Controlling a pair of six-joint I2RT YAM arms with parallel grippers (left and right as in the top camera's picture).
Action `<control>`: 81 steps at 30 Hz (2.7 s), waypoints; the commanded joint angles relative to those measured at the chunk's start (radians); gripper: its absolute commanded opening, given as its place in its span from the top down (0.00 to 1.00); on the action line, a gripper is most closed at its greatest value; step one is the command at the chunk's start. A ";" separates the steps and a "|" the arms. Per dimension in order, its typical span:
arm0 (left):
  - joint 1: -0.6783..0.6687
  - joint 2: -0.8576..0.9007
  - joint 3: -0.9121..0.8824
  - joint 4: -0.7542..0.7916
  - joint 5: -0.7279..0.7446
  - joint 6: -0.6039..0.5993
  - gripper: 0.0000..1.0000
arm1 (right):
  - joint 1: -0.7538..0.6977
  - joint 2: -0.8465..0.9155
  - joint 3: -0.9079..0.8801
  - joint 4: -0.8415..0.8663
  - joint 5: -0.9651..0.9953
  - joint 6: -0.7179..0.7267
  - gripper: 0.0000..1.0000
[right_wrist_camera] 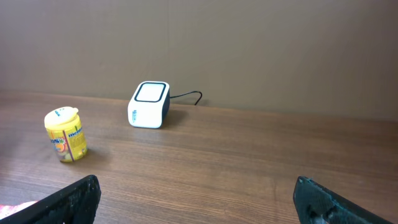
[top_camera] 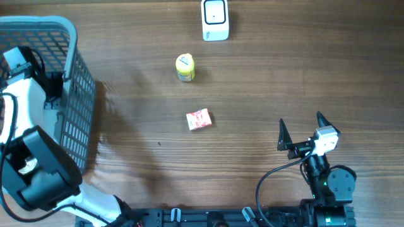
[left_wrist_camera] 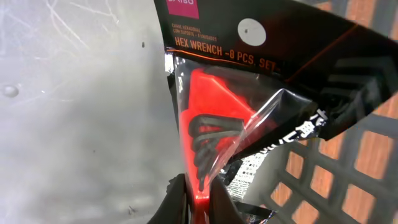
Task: Scan the item barcode
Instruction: 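Grasp the black hex wrench package with the left gripper, then lift the wrench package out and drop it beside the red box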
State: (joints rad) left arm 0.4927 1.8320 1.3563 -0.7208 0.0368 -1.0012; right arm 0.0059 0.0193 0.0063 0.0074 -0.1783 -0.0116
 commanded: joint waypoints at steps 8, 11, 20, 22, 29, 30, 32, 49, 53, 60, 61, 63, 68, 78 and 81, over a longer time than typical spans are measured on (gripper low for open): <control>0.018 -0.146 -0.008 0.029 0.093 -0.002 0.96 | 0.004 -0.008 -0.001 0.005 0.006 0.012 0.00; 0.039 -0.270 -0.007 0.036 0.093 -0.002 0.96 | 0.004 -0.008 -0.001 0.005 0.006 0.012 0.00; 0.048 -0.789 -0.007 0.129 0.283 -0.006 0.96 | 0.004 -0.008 -0.001 0.005 0.006 0.012 0.00; 0.048 -0.889 -0.007 0.148 0.353 -0.029 0.96 | 0.004 -0.008 -0.001 0.005 0.006 0.012 0.00; -0.023 -0.874 -0.008 0.152 0.621 -0.023 0.96 | 0.004 -0.008 -0.001 0.005 0.006 0.012 0.00; -0.062 -0.850 -0.008 0.153 0.616 -0.006 0.96 | 0.004 -0.008 -0.001 0.005 0.006 0.012 0.00; -0.183 -0.778 -0.008 0.153 0.546 0.029 0.96 | 0.004 -0.008 -0.001 0.005 0.006 0.012 0.00; -0.777 -0.317 -0.010 -0.130 0.033 0.325 0.96 | 0.004 -0.008 -0.001 0.005 0.006 0.012 0.00; -0.777 -0.317 -0.012 -0.251 -0.113 0.344 0.96 | 0.004 -0.008 -0.001 0.005 0.006 0.012 0.00; -0.777 -0.317 -0.196 -0.208 -0.177 0.369 0.96 | 0.004 -0.008 -0.001 0.005 0.006 0.012 0.00; -0.780 -0.317 -0.247 -0.166 -0.177 0.369 0.96 | 0.004 -0.008 -0.001 0.005 0.006 0.012 0.00; -0.800 -0.317 -0.325 -0.094 -0.176 0.369 0.96 | 0.004 -0.008 -0.001 0.005 0.006 0.013 0.00; -0.888 -0.290 -0.437 0.098 -0.177 0.369 0.96 | 0.004 -0.008 -0.001 0.005 0.006 0.012 0.00; -0.890 -0.149 -0.455 0.148 -0.214 0.385 0.21 | 0.004 -0.008 -0.001 0.005 0.006 0.012 0.00; -0.889 -0.315 -0.424 0.023 -0.315 0.391 0.00 | 0.004 -0.008 -0.001 0.005 0.006 0.012 0.00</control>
State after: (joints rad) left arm -0.3973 1.6524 0.9104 -0.6277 -0.1776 -0.6300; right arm 0.0059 0.0193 0.0063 0.0074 -0.1783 -0.0116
